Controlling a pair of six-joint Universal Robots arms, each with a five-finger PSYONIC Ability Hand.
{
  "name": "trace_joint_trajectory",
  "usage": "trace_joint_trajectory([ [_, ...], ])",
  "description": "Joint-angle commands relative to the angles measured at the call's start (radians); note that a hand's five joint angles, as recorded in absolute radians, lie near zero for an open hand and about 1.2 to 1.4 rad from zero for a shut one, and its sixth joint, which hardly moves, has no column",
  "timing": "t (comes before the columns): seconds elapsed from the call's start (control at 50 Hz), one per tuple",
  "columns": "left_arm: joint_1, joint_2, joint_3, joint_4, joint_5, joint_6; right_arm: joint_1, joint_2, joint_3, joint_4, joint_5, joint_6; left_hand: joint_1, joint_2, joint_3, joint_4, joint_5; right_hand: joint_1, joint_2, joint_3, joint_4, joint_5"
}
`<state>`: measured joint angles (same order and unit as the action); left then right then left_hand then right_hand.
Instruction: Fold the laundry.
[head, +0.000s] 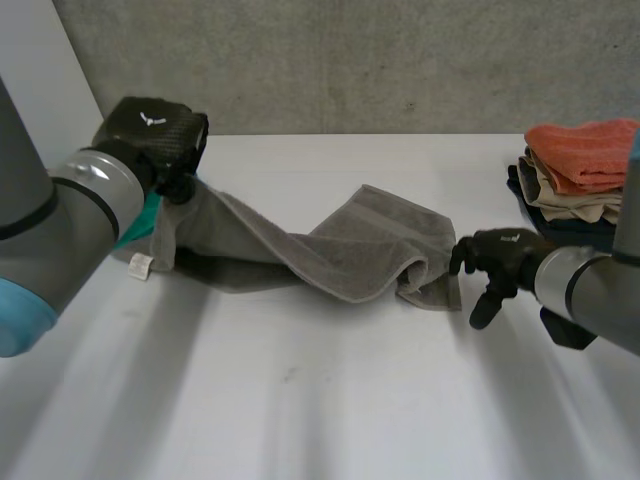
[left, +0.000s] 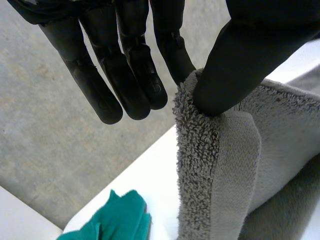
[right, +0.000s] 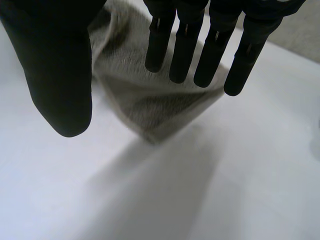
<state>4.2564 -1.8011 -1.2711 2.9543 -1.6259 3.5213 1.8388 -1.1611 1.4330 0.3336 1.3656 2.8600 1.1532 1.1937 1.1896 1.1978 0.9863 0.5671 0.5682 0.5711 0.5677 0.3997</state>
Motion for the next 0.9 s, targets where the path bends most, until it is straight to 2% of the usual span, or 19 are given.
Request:
trace_joint_trajectory([
  [0.02,-0.009,0.043,0.041,-0.041,0.008,-0.051,0.028,0.080,0.038,-0.152,0.007,-0.015,0.243,0.203,0.207,0.198,0.235,0.022,0.020,0.018,0.021,0.014],
  [0.1,-0.012,0.060,0.064,-0.057,0.014,-0.073,0.063,0.133,0.017,-0.237,0.018,0.018,0.243,0.203,0.207,0.198,0.235,-0.087,-0.088,-0.091,-0.088,-0.094],
  [0.2,-0.007,0.074,0.081,-0.080,0.017,-0.081,0.106,0.213,-0.064,-0.294,0.088,0.080,0.243,0.203,0.207,0.198,0.235,-0.122,-0.123,-0.126,-0.123,-0.129],
  [0.3,0.003,0.089,0.084,-0.084,0.017,-0.082,0.143,0.294,-0.157,-0.301,0.136,0.116,0.243,0.203,0.207,0.198,0.235,-0.122,-0.124,-0.126,-0.123,-0.130],
  [0.48,0.042,0.109,0.102,-0.084,0.034,-0.084,0.181,0.417,-0.298,-0.283,0.150,0.122,0.243,0.203,0.207,0.198,0.235,-0.064,-0.065,-0.068,-0.064,-0.071],
  [0.62,0.063,0.114,0.105,-0.086,0.051,-0.094,0.200,0.482,-0.373,-0.303,0.197,0.134,0.243,0.203,0.207,0.198,0.235,0.212,0.210,0.208,0.211,0.204],
  [0.64,0.066,0.114,0.105,-0.086,0.051,-0.094,0.200,0.488,-0.379,-0.310,0.208,0.133,0.243,0.203,0.207,0.198,0.235,0.326,0.324,0.322,0.325,0.318],
  [0.66,0.072,0.114,0.102,-0.087,0.046,-0.096,0.195,0.494,-0.391,-0.326,0.230,0.131,0.243,0.203,0.207,0.198,0.235,0.742,0.741,0.738,0.742,0.735],
  [0.68,0.077,0.114,0.102,-0.087,0.046,-0.096,0.194,0.494,-0.396,-0.338,0.242,0.130,0.243,0.203,0.207,0.198,0.235,0.828,0.827,0.824,0.828,0.821],
  [0.8,0.137,0.114,0.070,-0.095,0.052,-0.096,0.168,0.423,-0.364,-0.338,0.308,0.087,0.243,0.203,0.207,0.198,0.235,0.829,0.828,0.825,0.829,0.822],
  [0.9,0.207,0.115,0.022,-0.109,0.078,-0.079,0.082,0.192,-0.264,-0.274,0.285,-0.126,0.243,0.203,0.207,0.198,0.235,0.829,0.828,0.825,0.829,0.822],
])
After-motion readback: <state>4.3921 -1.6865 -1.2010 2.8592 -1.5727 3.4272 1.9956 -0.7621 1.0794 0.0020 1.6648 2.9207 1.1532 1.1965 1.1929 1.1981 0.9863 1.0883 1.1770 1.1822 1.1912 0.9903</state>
